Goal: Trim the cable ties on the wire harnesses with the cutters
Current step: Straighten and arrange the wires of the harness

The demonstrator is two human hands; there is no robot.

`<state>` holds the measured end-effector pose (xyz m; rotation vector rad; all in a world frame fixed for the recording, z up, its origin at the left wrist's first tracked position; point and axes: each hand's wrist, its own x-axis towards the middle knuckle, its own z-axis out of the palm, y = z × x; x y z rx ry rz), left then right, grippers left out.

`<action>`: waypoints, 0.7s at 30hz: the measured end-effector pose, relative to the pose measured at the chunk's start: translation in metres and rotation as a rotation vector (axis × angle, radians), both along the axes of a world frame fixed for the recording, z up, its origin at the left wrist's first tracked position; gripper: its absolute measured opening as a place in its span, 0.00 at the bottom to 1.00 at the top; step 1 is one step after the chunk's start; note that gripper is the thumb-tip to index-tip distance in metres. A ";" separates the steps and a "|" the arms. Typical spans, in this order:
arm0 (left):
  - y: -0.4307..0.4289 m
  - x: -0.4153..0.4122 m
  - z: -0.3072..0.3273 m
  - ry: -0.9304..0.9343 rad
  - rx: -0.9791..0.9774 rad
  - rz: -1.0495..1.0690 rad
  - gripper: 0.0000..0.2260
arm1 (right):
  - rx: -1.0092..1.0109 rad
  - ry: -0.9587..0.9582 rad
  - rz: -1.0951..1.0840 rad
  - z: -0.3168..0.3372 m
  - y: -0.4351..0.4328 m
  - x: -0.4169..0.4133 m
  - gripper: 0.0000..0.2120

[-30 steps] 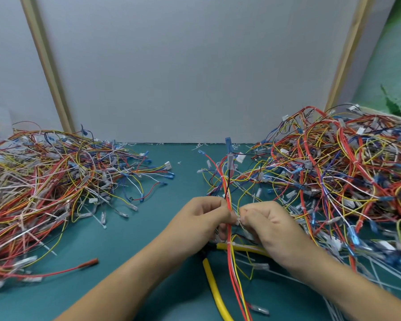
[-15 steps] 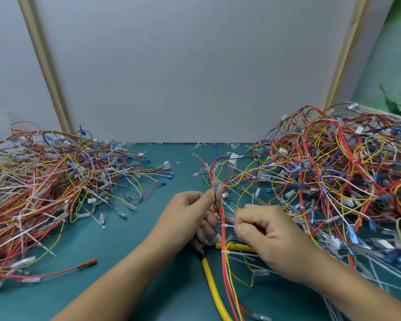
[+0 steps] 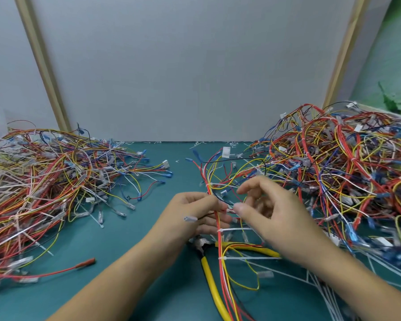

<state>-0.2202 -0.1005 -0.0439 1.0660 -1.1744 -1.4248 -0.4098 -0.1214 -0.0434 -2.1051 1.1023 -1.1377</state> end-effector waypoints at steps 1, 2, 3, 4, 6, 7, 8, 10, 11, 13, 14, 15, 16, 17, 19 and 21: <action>0.000 0.000 0.000 0.001 0.006 -0.003 0.16 | -0.043 0.092 -0.004 -0.001 0.001 0.000 0.06; -0.001 0.000 -0.001 -0.005 0.006 -0.004 0.16 | -0.099 0.182 -0.013 -0.001 0.001 -0.001 0.05; -0.002 -0.001 -0.001 -0.010 0.003 -0.003 0.15 | -0.148 0.243 -0.020 0.001 0.001 -0.001 0.03; -0.003 -0.001 -0.002 -0.008 0.003 -0.004 0.14 | -0.179 0.268 -0.027 0.002 0.001 -0.001 0.03; -0.004 -0.001 0.000 0.007 -0.022 -0.014 0.15 | -0.193 0.244 -0.035 0.005 0.000 -0.003 0.04; -0.004 0.000 -0.001 -0.010 -0.068 -0.013 0.19 | -0.174 0.214 -0.035 0.006 -0.001 -0.004 0.05; -0.003 0.000 -0.001 -0.052 -0.130 -0.023 0.20 | -0.148 0.183 -0.031 0.006 -0.001 -0.004 0.06; 0.000 0.001 -0.003 -0.163 -0.259 -0.023 0.12 | -0.092 0.138 -0.011 0.005 0.000 -0.004 0.07; 0.000 0.002 -0.004 -0.203 -0.306 -0.006 0.07 | -0.067 0.121 0.004 0.004 0.000 -0.003 0.08; -0.001 0.002 -0.007 -0.257 -0.356 0.062 0.06 | -0.027 0.086 0.036 0.002 0.002 -0.001 0.07; -0.001 0.001 -0.007 -0.277 -0.370 0.098 0.06 | -0.015 0.065 0.046 0.002 0.004 0.000 0.06; -0.001 0.001 -0.008 -0.292 -0.388 0.120 0.06 | -0.011 0.041 0.051 0.002 0.005 0.002 0.06; -0.001 0.001 -0.008 -0.307 -0.407 0.133 0.05 | -0.015 0.019 0.051 0.001 0.006 0.002 0.06; -0.001 0.001 -0.008 -0.318 -0.425 0.144 0.04 | -0.028 0.007 0.047 0.001 0.006 0.003 0.06; -0.001 0.001 -0.009 -0.312 -0.456 0.155 0.02 | -0.069 0.013 0.023 0.001 0.007 0.004 0.07; -0.001 0.001 -0.010 -0.299 -0.483 0.151 0.02 | -0.097 0.021 -0.002 0.000 0.007 0.005 0.08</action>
